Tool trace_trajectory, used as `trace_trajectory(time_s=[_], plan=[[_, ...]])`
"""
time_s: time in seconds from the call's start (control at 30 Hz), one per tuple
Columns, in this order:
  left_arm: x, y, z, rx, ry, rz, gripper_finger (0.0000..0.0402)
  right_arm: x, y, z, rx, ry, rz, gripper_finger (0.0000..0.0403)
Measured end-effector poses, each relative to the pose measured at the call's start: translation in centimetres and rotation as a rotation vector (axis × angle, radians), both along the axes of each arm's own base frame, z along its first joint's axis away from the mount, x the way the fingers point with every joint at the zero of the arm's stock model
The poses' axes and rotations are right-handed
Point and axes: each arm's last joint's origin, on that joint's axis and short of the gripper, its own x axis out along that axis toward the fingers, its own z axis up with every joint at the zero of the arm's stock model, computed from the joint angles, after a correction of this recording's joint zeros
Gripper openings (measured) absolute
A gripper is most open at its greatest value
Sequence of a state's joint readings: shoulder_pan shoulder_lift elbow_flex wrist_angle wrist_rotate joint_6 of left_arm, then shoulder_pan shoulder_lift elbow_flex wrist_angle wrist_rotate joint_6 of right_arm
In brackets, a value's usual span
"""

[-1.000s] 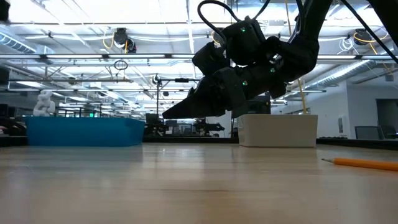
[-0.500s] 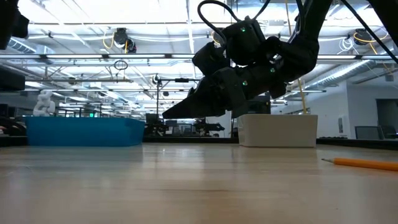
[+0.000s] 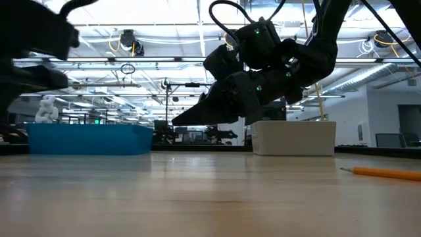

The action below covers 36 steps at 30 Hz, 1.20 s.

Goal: Sort pens & pencils
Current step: Put the green pencil into the gray bin

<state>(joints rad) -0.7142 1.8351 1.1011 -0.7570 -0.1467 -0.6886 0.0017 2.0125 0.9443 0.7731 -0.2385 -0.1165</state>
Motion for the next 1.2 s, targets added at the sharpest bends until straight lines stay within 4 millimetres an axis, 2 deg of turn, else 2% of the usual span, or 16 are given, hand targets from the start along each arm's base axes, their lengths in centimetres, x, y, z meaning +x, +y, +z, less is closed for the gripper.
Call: trace_trajectory(time_s=[0.43,0.67,0.77,0.97,1.2], plan=[[3.1,3.7,1.2,0.057,-0.093,-0.141,0.0000,-0.2,0.0,0.3,-0.001,0.035,0.002,0.0185],[4.8,6.1,1.7,0.072,-0.136,-0.180,0.0000,-2.7,0.0,2.1,-0.023,0.071,0.013,0.0185],[4.3,6.2,3.0,0.058,-0.155,-0.130,0.0000,-4.3,0.0,2.5,-0.024,0.049,0.012,0.0185],[1.7,3.8,5.6,-0.010,-0.224,-0.029,0.0000,-6.8,-0.1,2.7,-0.008,-0.029,-0.002,0.0185],[-1.6,2.3,5.0,0.013,-0.112,0.256,0.0000,-7.9,-0.1,3.0,0.016,-0.108,-0.012,0.0185]])
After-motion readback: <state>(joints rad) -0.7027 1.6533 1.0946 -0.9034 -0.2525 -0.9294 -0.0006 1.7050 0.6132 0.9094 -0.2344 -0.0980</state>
